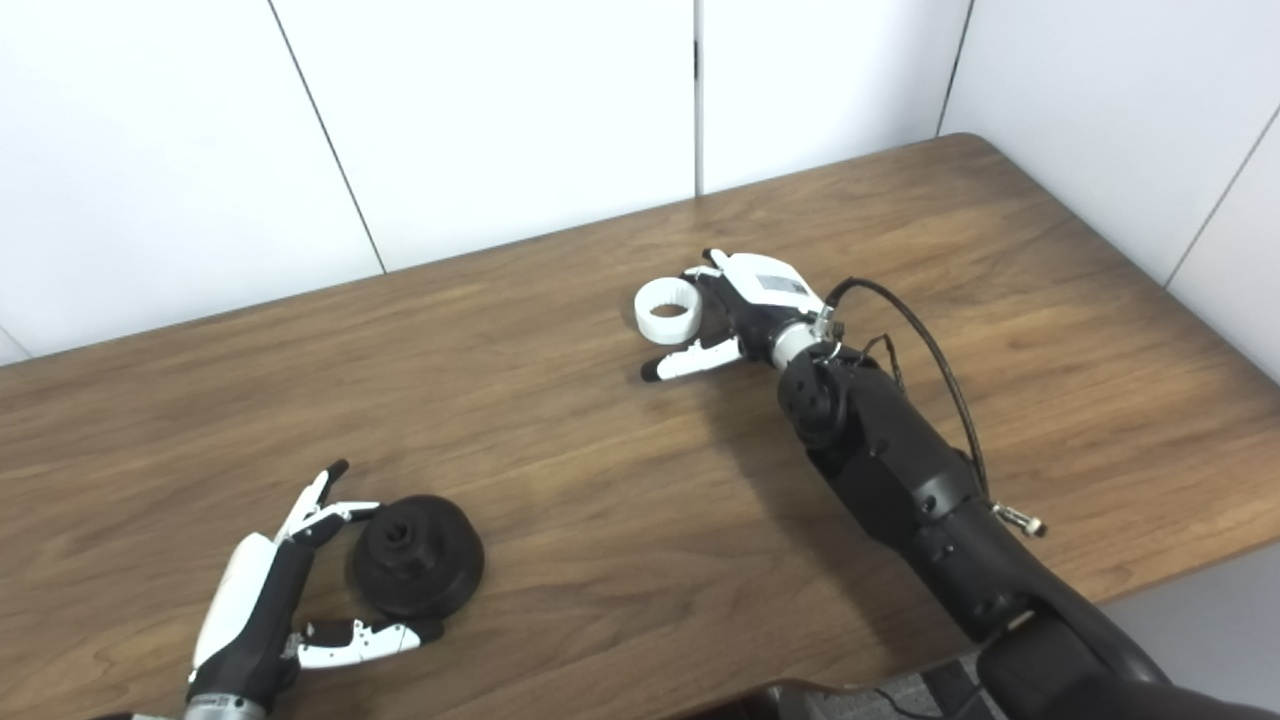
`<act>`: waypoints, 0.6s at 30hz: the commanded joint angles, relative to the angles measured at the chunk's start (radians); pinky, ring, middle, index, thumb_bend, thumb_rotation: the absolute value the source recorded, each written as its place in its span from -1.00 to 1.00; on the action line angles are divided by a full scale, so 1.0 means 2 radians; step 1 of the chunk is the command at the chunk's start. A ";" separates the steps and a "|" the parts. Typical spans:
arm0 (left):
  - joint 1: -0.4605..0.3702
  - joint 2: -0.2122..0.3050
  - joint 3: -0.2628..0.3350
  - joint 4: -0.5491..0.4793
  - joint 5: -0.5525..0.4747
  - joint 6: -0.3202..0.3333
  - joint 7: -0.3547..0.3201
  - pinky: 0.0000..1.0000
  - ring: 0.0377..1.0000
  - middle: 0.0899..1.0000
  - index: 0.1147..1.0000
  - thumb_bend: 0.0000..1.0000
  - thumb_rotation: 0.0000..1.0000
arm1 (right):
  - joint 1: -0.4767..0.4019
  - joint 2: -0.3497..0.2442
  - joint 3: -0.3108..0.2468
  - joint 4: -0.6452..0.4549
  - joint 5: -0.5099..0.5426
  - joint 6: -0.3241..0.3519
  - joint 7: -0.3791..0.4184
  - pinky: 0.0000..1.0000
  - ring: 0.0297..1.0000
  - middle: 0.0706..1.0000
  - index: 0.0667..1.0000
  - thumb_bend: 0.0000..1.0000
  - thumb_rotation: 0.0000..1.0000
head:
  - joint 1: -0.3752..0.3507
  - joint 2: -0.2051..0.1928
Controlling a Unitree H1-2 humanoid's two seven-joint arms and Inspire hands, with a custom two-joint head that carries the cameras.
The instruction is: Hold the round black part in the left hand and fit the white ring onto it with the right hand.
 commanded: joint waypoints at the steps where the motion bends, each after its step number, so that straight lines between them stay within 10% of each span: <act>1: 0.000 0.004 0.000 -0.010 0.003 0.003 -0.004 0.91 1.00 1.00 0.15 0.76 -0.45 | -0.016 0.002 -0.006 -0.005 0.000 -0.019 -0.026 0.86 0.99 1.00 0.58 0.98 0.13 | 0.001 0.001; 18: 0.001 0.002 0.000 -0.010 0.004 0.004 -0.004 0.95 1.00 1.00 0.15 0.77 -0.42 | -0.005 0.027 -0.015 0.016 0.009 -0.058 -0.106 0.86 0.89 0.84 0.24 0.63 -0.19 | 0.005 0.005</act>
